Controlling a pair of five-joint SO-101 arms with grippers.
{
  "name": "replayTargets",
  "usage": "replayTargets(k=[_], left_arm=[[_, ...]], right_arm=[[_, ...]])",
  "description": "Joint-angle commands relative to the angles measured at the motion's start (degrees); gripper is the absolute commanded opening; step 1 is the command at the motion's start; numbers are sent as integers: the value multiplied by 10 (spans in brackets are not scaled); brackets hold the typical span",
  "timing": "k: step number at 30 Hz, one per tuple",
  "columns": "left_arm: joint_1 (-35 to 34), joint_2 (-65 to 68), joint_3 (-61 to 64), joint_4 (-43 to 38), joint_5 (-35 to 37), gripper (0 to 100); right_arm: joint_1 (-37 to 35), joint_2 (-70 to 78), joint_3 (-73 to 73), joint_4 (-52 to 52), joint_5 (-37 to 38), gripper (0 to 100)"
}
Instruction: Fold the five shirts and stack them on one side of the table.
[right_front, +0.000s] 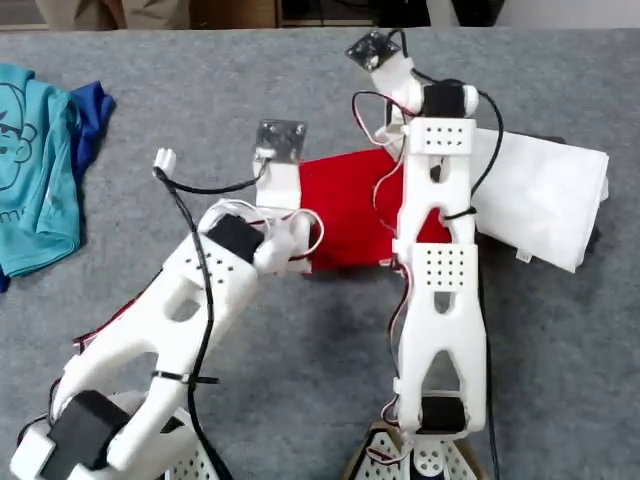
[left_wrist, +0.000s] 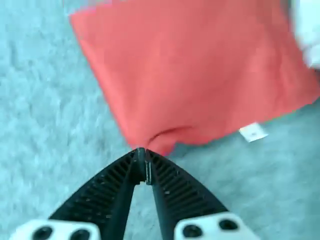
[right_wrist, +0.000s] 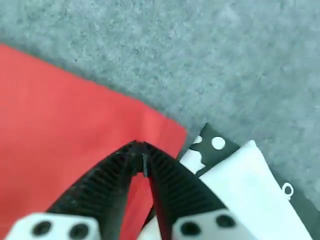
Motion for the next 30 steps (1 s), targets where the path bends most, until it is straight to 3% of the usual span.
replayTargets(k=[1,8,13,19,30], left_arm=[[6,5,-10,-49,29,18],[6,175,-25,-171,36,18],[16,261,-78,-113,35,18],[40,261,-80,-23,34,18],[90,99,25,-33,30,18]], right_arm=[[2,-41,-22,3,-20,3],[0,7,-22,-15,-43,3],[8,80,-27,-23,-58,3],[10,102,-28,-27,-55,4],[6,96,-3,-39,-18,4]])
